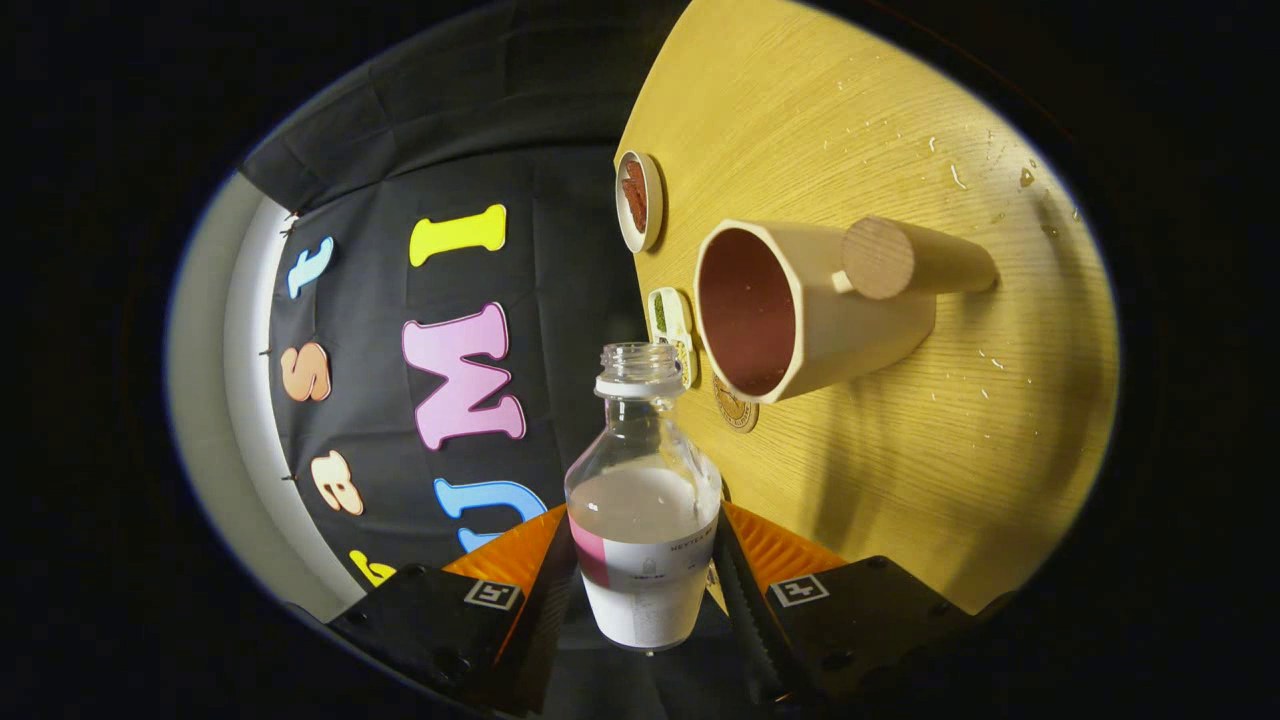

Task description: Take the bottle from table, then pour the juice into the cup, finally place the bottle on the coaster

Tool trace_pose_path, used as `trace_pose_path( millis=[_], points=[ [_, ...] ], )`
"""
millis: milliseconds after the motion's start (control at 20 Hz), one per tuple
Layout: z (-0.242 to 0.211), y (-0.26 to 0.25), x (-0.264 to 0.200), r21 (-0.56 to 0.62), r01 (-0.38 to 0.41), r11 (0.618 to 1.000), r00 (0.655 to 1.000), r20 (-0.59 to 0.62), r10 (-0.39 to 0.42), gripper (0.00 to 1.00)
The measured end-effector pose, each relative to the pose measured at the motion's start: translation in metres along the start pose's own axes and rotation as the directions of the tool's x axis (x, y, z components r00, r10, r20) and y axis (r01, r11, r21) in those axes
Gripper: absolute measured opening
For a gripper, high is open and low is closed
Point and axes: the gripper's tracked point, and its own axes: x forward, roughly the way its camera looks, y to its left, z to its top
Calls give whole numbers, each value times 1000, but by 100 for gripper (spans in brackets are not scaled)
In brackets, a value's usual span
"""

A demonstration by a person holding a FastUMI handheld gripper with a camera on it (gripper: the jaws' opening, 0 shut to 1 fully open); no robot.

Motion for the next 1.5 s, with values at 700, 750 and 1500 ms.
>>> trace_pose_path(
  millis=[700, 750, 1500],
  points=[
    [-5, -4, 8, 115, -4, 993, 1000, 7, 3, 75],
    [-5, -3, 8, 123, -7, 992, 1000, 11, 6, 75],
    [-6, 14, 12, 220, -50, 974, 998, 38, 43, 75]
  ],
)
